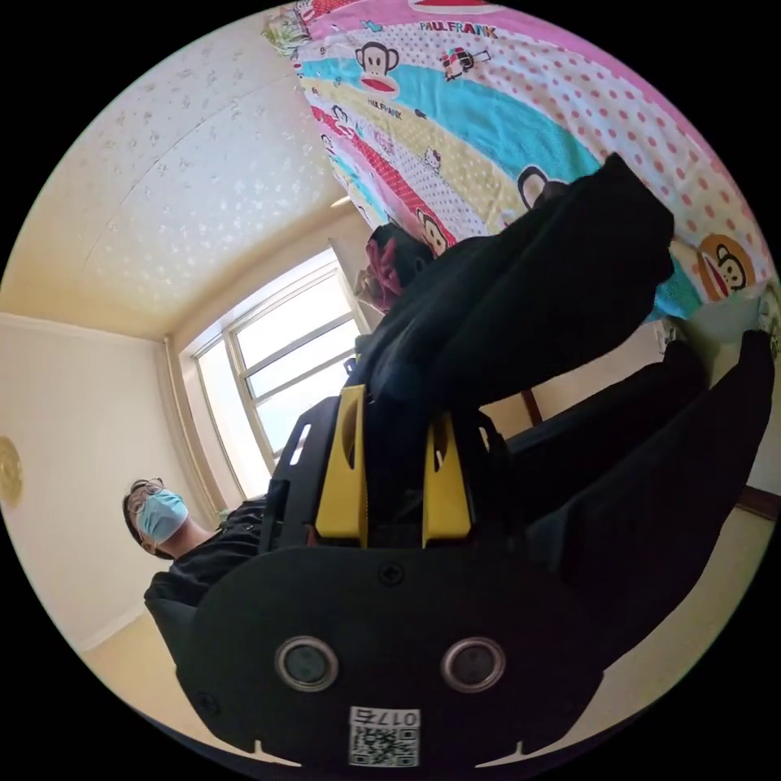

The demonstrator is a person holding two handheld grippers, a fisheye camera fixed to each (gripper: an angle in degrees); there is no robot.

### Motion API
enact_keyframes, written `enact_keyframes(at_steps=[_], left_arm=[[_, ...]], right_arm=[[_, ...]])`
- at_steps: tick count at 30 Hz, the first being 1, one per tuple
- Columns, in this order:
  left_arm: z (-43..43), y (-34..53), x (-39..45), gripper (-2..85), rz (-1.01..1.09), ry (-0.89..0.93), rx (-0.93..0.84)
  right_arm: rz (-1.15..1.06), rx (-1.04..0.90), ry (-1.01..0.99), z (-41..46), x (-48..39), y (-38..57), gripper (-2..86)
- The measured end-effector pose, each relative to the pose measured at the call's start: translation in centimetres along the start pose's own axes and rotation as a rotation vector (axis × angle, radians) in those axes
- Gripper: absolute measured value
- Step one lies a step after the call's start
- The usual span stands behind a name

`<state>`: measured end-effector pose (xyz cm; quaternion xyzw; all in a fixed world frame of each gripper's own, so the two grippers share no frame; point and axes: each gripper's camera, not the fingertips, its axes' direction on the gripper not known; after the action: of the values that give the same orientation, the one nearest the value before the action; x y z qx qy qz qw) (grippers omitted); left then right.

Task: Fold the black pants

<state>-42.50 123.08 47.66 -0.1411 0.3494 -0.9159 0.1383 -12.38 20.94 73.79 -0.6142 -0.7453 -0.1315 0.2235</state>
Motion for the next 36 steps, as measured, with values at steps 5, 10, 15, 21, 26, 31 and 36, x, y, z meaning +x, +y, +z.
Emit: enact_keyframes(at_steps=[5,10,15,21,26,31,36], left_arm=[[5.9,-2.7,7.6,10.6,0.096,-0.088,-0.067],[17.3,-8.0,16.9,10.7,0.278,-0.119,-0.115],[28.7,-14.2,25.8,10.7,0.410,-0.107,-0.101],[42.9,-22.5,33.0,11.3,0.520,-0.224,-0.108],[54.3,-29.3,27.5,11.4,0.394,-0.371,-0.169],[56.7,-30.6,7.0,0.2,-0.156,-0.737,-0.352],[41.4,-20.5,-4.4,-0.9,-0.577,-0.870,-0.272]], right_arm=[[-0.124,0.094,-0.045,-6.9,-5.7,3.7,9.0],[-0.295,0.211,0.002,-17.3,-11.9,5.0,9.3],[-0.453,0.270,0.157,-29.1,-21.2,3.7,9.4],[-0.524,0.342,0.456,-40.6,-29.2,0.4,10.6],[-0.222,0.435,0.649,-47.9,-22.5,-5.7,13.9],[0.245,0.392,0.742,-49.4,-4.9,-6.6,9.3],[0.412,0.453,0.431,-45.3,10.2,1.9,1.7]])
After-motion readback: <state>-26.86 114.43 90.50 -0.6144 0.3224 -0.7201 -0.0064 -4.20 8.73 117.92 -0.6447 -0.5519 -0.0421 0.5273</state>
